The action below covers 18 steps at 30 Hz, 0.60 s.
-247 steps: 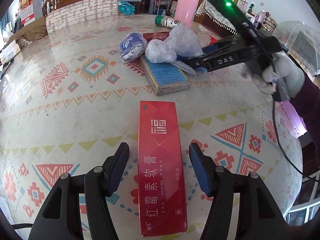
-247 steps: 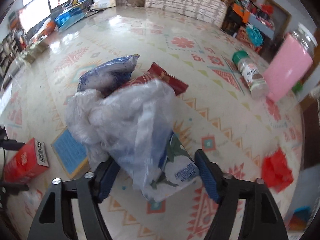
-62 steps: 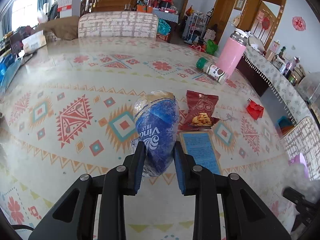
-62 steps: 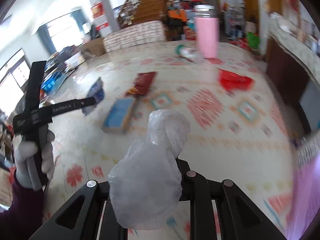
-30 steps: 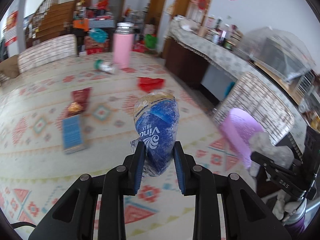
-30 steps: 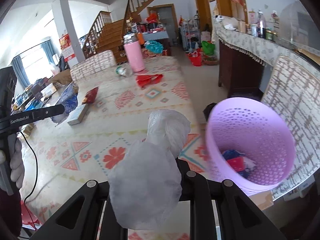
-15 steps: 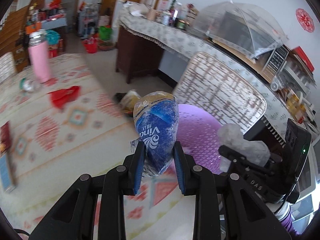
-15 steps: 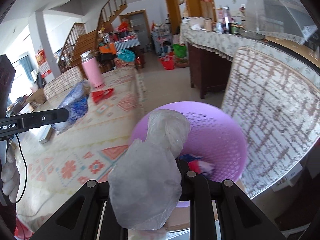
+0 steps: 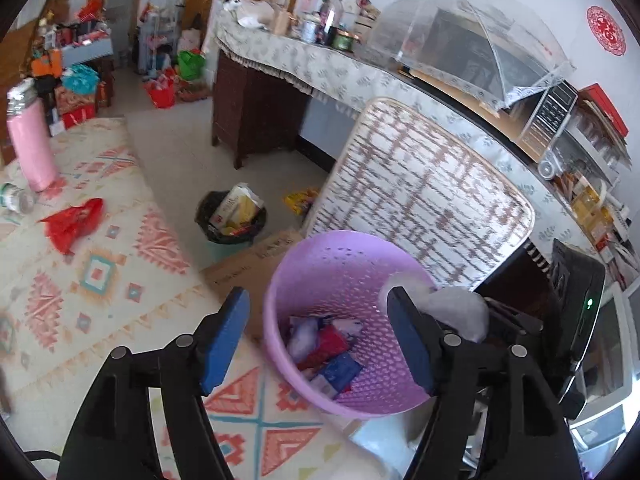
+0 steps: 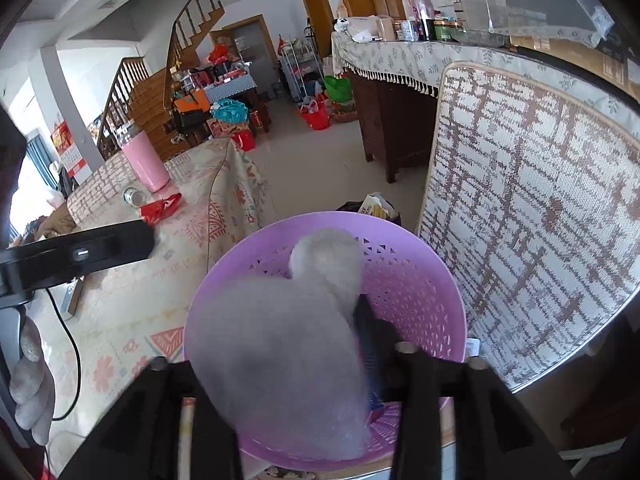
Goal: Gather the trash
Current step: 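Move both tools back to the table and grasp the blue printed box with the left tool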
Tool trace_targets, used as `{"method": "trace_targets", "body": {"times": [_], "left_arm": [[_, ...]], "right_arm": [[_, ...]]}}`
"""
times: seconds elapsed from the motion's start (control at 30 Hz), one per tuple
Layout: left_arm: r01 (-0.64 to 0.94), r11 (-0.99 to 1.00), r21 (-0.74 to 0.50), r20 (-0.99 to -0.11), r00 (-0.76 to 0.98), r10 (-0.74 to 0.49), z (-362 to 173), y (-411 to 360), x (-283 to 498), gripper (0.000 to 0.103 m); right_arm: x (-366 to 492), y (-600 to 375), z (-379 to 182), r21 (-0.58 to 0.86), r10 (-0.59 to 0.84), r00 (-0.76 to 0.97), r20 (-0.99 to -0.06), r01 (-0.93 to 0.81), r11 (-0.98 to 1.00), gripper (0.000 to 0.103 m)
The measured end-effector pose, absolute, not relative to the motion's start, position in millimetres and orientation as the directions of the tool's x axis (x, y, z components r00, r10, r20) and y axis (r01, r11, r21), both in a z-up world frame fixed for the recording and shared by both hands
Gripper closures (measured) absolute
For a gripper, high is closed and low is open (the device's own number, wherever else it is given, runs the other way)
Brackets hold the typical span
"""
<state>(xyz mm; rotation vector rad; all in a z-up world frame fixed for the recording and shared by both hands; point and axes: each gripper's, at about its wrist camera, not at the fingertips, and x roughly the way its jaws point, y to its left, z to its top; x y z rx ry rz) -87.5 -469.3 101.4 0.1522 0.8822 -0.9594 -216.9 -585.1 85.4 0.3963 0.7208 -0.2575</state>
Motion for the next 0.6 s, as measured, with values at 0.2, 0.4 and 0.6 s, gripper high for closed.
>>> {"method": "trace_targets", "body": {"times": [0.2, 0.4, 0.6], "left_arm": [[0.701, 0.694, -0.165, -0.734, 0.383, -0.561, 103, -423, -88, 0.033], [0.608, 0.787, -0.101, -0.717, 0.505, -0.481, 108, -363, -94, 0.033], [0.516, 0.856, 0.006, -0.674, 0.634, -0.378, 111, -320, -108, 0.033]], "right_arm": [[-222, -575, 90, 0.262, -0.093, 0.741, -0.665, 0.348, 0.9, 0.051], [-228, -551, 104, 0.25, -0.099, 0.767, -0.634, 0.324, 0.912, 0.04], [-234, -515, 118, 0.204, -0.118, 0.804, -0.583, 0.286, 0.936, 0.039]]}}
